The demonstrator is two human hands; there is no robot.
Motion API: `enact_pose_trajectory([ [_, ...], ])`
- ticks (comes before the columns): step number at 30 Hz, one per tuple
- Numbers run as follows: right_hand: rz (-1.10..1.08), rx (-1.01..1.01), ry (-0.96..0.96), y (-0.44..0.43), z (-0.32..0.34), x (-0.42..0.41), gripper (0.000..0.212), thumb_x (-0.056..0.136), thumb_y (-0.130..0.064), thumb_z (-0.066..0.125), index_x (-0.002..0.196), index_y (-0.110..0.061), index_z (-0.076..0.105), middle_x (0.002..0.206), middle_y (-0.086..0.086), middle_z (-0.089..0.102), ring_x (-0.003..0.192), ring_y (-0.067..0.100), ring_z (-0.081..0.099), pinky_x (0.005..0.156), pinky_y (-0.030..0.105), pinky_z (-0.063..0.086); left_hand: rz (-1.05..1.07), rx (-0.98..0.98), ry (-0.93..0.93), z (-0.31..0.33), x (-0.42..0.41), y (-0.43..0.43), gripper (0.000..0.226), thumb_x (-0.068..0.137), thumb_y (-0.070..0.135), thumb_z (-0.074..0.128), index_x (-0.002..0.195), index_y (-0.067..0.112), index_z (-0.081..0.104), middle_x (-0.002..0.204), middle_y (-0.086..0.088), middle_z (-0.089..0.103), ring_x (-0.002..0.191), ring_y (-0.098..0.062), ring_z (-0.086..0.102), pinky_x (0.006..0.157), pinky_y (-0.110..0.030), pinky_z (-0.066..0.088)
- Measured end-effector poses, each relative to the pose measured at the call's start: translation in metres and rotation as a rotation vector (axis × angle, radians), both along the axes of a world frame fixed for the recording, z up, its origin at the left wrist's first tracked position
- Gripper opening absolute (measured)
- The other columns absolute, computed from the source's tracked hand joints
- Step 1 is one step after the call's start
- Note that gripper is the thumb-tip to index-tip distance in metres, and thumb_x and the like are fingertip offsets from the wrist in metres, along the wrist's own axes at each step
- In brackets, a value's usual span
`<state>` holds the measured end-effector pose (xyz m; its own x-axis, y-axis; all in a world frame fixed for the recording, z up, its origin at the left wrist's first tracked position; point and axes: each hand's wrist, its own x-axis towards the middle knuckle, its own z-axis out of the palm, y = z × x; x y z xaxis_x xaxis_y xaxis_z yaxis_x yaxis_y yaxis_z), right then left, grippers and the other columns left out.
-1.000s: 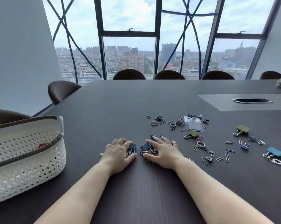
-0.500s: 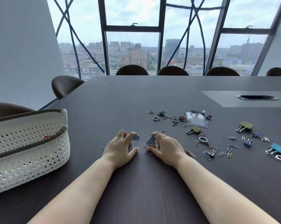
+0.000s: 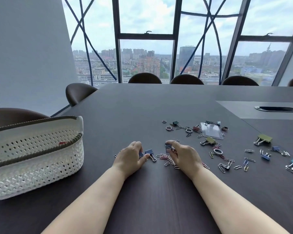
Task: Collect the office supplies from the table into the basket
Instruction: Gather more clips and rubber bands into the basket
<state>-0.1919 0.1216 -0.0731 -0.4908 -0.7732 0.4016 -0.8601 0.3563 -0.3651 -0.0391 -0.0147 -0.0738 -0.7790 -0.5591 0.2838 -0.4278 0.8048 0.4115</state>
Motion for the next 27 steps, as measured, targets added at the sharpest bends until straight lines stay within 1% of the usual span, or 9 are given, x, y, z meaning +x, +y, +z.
enact_pose_trajectory([
  [4,-0.014,-0.186,-0.123,0.001,0.006,0.002,0.028,0.09,-0.026,0.056,0.117,-0.022,0.06,0.091,0.004,0.074,0.087,0.028,0.066,0.079,0.033,0.049,-0.005,0.031,0.066,0.007,0.006,0.001,0.029,0.088,0.042,0.055,0.083,0.018,0.039,0.087,0.004,0.047,0.074,-0.019,0.048,0.067,-0.028,0.038],
  [8,0.012,-0.313,-0.224,-0.012,0.027,0.017,0.024,0.087,-0.023,0.06,0.111,-0.019,0.065,0.082,0.004,0.072,0.076,0.024,0.066,0.075,0.034,0.053,-0.022,-0.027,0.208,0.037,0.026,0.007,0.028,0.087,0.04,0.057,0.083,0.016,0.042,0.083,0.004,0.046,0.072,-0.021,0.051,0.07,-0.031,0.044],
  [12,0.084,-0.408,-0.269,-0.04,0.064,0.055,0.022,0.088,-0.019,0.058,0.109,-0.017,0.065,0.077,-0.005,0.064,0.073,0.017,0.062,0.059,0.008,0.04,0.015,-0.193,0.318,0.093,0.063,0.001,0.028,0.086,0.036,0.06,0.086,0.011,0.049,0.082,0.002,0.045,0.07,-0.025,0.053,0.065,-0.029,0.039],
  [16,0.153,-0.507,-0.282,-0.064,0.1,0.096,0.019,0.09,-0.018,0.055,0.105,-0.016,0.066,0.08,-0.007,0.063,0.07,0.009,0.057,0.057,0.003,0.037,0.126,-0.324,0.434,0.148,0.113,-0.026,0.029,0.086,0.034,0.062,0.088,0.007,0.052,0.08,0.001,0.049,0.067,-0.018,0.049,0.063,-0.027,0.039],
  [19,0.213,-0.544,-0.299,-0.081,0.113,0.123,0.019,0.09,-0.017,0.056,0.105,-0.015,0.067,0.082,-0.005,0.065,0.065,-0.006,0.054,0.057,-0.003,0.037,0.271,-0.334,0.31,0.158,0.155,-0.056,0.027,0.087,0.035,0.061,0.083,0.012,0.045,0.077,0.002,0.047,0.067,-0.017,0.048,0.063,-0.026,0.035],
  [21,0.23,-0.554,-0.314,-0.09,0.117,0.138,0.02,0.09,-0.018,0.056,0.106,-0.015,0.066,0.08,-0.006,0.064,0.062,-0.008,0.053,0.055,-0.002,0.037,0.338,-0.297,0.108,0.149,0.178,-0.077,0.029,0.086,0.038,0.061,0.083,0.013,0.047,0.082,-0.001,0.051,0.075,-0.021,0.054,0.065,-0.028,0.039],
  [23,0.249,-0.55,-0.325,-0.1,0.118,0.153,0.022,0.089,-0.02,0.057,0.109,-0.017,0.066,0.08,-0.006,0.063,0.061,-0.007,0.052,0.053,0.0,0.038,0.343,-0.188,-0.063,0.138,0.197,-0.093,0.03,0.086,0.041,0.06,0.087,0.012,0.052,0.093,-0.006,0.056,0.084,-0.021,0.055,0.074,-0.031,0.046],
  [25,0.266,-0.536,-0.316,-0.107,0.118,0.165,0.022,0.089,-0.021,0.057,0.109,-0.019,0.066,0.078,-0.008,0.062,0.059,-0.007,0.051,0.052,0.0,0.037,0.289,-0.04,-0.103,0.13,0.208,-0.101,0.03,0.086,0.041,0.06,0.092,0.012,0.055,0.103,-0.007,0.057,0.09,-0.02,0.056,0.08,-0.031,0.047],
  [27,0.281,-0.528,-0.32,-0.112,0.118,0.174,0.021,0.089,-0.022,0.057,0.108,-0.021,0.066,0.072,-0.011,0.061,0.055,-0.007,0.053,0.051,0.001,0.037,0.236,0.034,-0.088,0.128,0.216,-0.104,0.029,0.086,0.038,0.061,0.096,0.012,0.059,0.11,-0.007,0.056,0.096,-0.019,0.058,0.082,-0.029,0.047],
])
